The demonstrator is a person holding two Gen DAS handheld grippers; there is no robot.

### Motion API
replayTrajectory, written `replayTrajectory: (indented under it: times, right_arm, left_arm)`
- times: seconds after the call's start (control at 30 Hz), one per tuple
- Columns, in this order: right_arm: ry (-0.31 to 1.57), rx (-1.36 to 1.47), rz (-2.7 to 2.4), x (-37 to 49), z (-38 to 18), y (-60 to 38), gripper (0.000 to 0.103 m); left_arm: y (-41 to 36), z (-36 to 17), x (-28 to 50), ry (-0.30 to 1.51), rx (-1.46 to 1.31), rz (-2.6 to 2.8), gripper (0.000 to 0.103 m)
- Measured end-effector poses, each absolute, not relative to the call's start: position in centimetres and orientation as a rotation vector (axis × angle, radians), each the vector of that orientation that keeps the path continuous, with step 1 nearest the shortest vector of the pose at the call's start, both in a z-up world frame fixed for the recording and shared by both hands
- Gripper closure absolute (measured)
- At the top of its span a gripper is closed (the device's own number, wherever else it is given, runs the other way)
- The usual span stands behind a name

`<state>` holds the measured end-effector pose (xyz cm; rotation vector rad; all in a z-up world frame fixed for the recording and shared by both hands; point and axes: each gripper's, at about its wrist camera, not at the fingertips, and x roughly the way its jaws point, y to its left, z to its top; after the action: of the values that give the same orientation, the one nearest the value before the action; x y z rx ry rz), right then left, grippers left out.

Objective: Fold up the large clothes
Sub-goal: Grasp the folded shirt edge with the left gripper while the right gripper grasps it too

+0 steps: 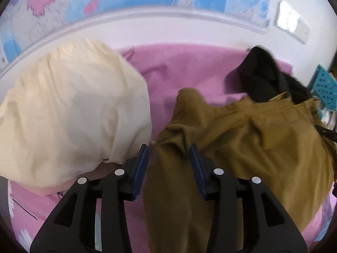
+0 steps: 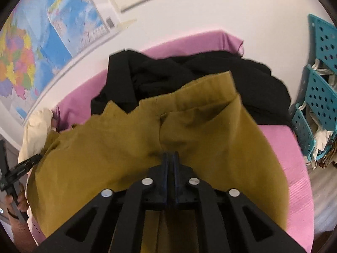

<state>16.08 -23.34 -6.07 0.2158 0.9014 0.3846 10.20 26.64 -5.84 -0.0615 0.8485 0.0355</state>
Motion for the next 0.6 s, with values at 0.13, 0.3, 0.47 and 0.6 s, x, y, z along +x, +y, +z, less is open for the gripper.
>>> replayTrajectory:
  times: [0.13, 0.3, 0.47, 0.6]
  right_arm:
    - [0.823, 0.238, 0.442, 14.1, -3.2, -23.5, 0.067]
    - [0.838, 0.134, 0.470, 15.5, -2.8, -20.5, 0.062]
    - [0.958, 0.146, 0.414, 19.6, -6.0, -20.8, 0.070]
    - [0.997, 0.232, 0.421, 21.1, -6.9, -22.3, 0.072]
  left_arm:
    - [25.3, -4.1, 8.1, 0.789, -0.030, -0.075, 0.051]
    - [23.9, -5.6, 10.0, 0.851, -0.009, -0.087, 0.051]
    - [26.0, -8.8, 13.3, 0.983, -0.140, -0.070, 0.060]
    - [27.1, -10.5, 14.5, 1.029, -0.190, -0.054, 0.065]
